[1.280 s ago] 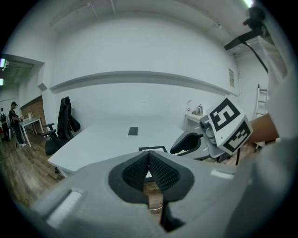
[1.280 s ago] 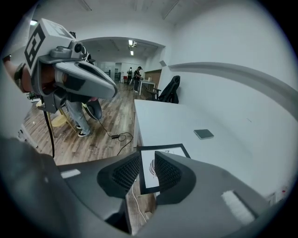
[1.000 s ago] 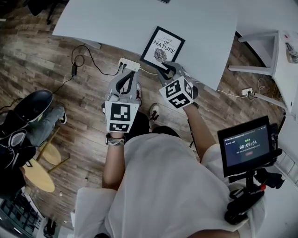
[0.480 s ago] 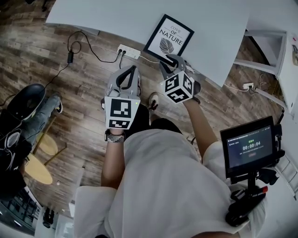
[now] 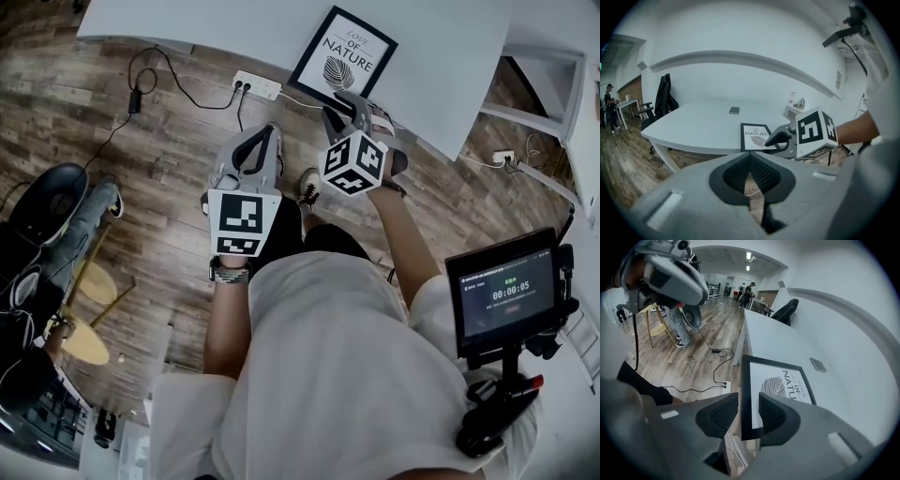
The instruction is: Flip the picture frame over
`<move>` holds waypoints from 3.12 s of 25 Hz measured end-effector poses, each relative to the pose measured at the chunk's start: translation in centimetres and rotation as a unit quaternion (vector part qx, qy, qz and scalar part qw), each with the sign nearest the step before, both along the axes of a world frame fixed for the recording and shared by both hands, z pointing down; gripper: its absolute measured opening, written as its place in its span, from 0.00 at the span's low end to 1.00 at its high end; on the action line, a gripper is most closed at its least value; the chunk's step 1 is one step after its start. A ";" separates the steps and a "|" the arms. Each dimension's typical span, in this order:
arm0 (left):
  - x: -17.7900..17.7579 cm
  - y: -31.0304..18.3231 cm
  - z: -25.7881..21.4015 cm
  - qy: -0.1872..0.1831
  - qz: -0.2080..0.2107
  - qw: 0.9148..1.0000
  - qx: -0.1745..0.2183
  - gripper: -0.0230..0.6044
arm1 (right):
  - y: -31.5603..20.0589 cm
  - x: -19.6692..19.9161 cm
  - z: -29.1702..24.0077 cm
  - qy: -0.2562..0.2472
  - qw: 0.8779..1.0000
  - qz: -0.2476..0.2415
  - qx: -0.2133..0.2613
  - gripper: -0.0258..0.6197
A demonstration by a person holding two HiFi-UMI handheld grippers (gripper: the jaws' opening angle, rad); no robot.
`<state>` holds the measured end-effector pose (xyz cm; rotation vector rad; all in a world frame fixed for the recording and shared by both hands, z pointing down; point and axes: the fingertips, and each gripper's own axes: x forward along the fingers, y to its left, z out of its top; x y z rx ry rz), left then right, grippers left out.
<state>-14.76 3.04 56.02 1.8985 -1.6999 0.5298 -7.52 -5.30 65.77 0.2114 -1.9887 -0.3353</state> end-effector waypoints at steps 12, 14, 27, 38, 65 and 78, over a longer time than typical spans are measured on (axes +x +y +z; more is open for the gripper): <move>0.0 0.0 0.2 0.005 0.001 1.000 -0.002 0.04 | -0.5 0.5 1.7 0.049 0.995 -0.036 0.080 0.31; -0.1 0.0 0.2 0.006 0.001 1.000 -0.001 0.04 | -0.7 0.6 1.8 0.049 0.993 -0.037 0.097 0.30; -0.7 -1.0 0.3 0.004 0.013 1.000 0.005 0.04 | -0.8 0.1 2.1 0.038 0.997 -0.019 0.058 0.17; 0.2 -3.0 -2.9 -0.012 0.032 0.999 0.027 0.04 | -1.0 0.3 -3.2 -0.007 1.000 0.007 -0.005 0.17; 0.0 -9.6 -9.2 -0.022 0.101 0.991 0.081 0.04 | -3.9 -0.9 -12.6 -0.173 0.958 0.135 -0.187 0.17; -0.4 -13.7 -10.8 0.021 0.133 0.987 0.090 0.04 | -7.5 -1.5 -16.7 -0.292 0.888 0.222 -0.279 0.17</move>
